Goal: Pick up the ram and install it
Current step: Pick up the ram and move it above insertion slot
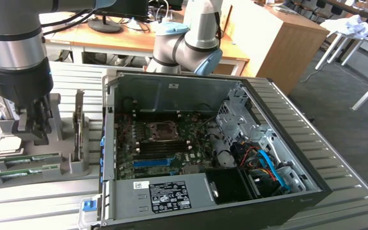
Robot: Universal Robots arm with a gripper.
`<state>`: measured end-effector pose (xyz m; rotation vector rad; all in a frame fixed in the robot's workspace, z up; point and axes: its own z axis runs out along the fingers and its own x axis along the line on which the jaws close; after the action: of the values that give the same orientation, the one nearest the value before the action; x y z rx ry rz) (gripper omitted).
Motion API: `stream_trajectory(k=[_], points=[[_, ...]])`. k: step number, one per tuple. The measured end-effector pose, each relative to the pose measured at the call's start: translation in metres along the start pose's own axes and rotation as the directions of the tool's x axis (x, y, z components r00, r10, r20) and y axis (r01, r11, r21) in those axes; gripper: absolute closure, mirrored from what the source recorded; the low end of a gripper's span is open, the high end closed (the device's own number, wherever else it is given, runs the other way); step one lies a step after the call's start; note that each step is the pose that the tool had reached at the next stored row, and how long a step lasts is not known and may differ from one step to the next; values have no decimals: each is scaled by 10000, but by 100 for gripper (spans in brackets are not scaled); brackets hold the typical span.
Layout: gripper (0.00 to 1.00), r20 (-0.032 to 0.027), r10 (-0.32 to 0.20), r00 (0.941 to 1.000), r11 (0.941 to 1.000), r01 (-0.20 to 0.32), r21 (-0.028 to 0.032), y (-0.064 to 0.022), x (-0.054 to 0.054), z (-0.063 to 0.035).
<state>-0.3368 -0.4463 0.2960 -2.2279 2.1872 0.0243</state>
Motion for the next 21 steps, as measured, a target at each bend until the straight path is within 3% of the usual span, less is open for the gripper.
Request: stream_trajectory(k=[21], points=[[64,1,0,10000,10000,0,1,61,41,67]])
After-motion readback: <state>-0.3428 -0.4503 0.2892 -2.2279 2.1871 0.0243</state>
